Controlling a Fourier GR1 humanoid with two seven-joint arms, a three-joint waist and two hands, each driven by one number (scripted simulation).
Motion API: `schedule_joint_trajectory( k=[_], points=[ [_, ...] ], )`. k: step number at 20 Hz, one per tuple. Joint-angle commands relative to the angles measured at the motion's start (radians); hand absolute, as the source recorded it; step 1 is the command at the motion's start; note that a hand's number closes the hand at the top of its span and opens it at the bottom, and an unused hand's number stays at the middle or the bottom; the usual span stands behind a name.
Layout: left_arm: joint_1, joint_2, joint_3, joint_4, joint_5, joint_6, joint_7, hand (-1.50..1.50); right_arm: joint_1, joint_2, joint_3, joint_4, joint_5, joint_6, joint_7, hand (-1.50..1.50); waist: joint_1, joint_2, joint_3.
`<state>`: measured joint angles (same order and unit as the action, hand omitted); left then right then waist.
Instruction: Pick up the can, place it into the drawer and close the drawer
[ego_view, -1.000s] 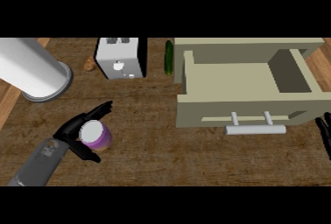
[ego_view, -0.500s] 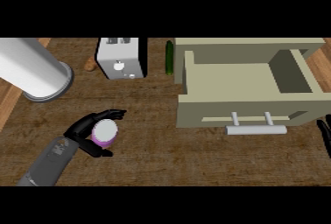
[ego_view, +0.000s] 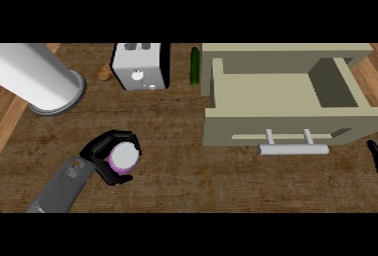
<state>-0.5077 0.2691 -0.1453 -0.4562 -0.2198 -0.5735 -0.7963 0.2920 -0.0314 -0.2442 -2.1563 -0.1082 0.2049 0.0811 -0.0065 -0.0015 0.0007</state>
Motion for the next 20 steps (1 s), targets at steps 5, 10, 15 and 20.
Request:
schedule_joint_trajectory(
  k=[5,10,15,20],
  points=[
    [0.03,-0.027,0.328,0.02,0.281,0.282,0.123,1.5,0.001,-0.003,-0.022,-0.044,-0.014,-0.018,0.039,-1.5,0.035,-0.003,-0.001],
    [0.033,-0.079,0.398,-0.104,0.355,0.471,0.195,1.5,0.036,0.004,-0.003,-0.066,-0.001,-0.002,0.044,-1.5,0.024,-0.008,0.001],
    [0.124,-0.182,0.305,-0.443,0.344,0.579,0.377,1.5,0.047,0.03,0.009,-0.079,0.005,-0.014,0.026,-1.5,0.021,-0.007,0.001],
    [0.13,-0.203,0.214,-0.736,0.317,0.635,0.611,1.5,0.042,0.03,0.016,-0.068,0.014,-0.01,0.026,-1.5,0.018,-0.006,0.001]
  ],
)
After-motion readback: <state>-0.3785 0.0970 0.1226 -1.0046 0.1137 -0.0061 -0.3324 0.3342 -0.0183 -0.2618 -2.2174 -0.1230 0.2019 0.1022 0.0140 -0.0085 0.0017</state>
